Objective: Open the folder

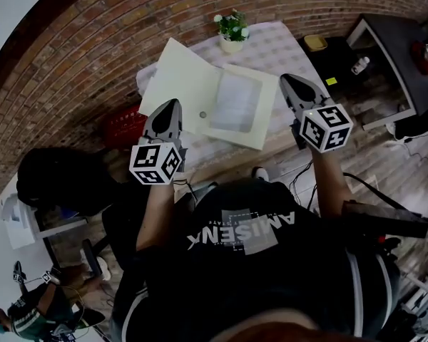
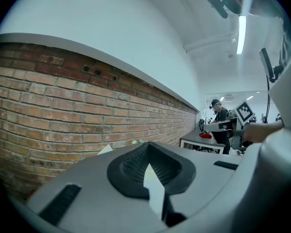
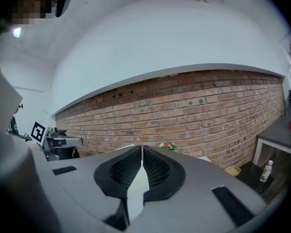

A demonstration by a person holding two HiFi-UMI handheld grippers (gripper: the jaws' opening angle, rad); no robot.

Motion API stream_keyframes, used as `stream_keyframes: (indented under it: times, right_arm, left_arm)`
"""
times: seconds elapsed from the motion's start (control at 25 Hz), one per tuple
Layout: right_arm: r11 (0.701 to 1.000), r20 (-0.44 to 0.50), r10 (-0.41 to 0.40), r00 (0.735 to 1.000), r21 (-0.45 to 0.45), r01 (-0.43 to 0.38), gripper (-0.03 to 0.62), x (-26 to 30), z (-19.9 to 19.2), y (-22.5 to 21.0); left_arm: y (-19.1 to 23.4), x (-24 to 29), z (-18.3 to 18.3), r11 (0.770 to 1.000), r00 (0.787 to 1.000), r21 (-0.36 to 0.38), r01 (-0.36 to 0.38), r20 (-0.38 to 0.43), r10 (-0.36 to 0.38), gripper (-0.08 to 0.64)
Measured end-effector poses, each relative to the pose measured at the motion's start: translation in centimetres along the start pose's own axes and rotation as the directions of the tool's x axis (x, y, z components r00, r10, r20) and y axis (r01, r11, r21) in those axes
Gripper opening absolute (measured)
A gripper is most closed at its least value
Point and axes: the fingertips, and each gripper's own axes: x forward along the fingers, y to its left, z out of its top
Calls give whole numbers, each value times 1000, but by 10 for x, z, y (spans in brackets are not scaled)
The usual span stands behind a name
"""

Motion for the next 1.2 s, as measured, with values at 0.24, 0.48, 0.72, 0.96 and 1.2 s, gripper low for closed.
stream_keyframes:
  times: [0.24, 0.48, 0.72, 0.96, 1.2]
  right_arm:
    - [1000, 32, -19, 999, -1, 19, 44, -5, 12, 0]
    - [999, 45, -37, 998, -21, 38, 41, -4, 18, -3]
    - [998, 52, -43, 998, -39, 45, 41, -5, 28, 1]
    - [998, 54, -50, 997, -31, 51, 41, -5, 26, 2]
    - [998, 52, -56, 997, -24, 57, 41, -7, 23, 1]
  left_arm:
    - [10, -5, 13, 999, 999, 5, -45, 18, 45, 12]
    - [13, -6, 20, 997, 997, 27, -66, 47, 65, 12]
    - [19, -8, 28, 995, 994, 33, -91, 67, 89, 12]
    - [27, -10, 25, 993, 992, 22, -115, 59, 113, 12]
    - [25, -10, 23, 994, 993, 31, -109, 57, 108, 12]
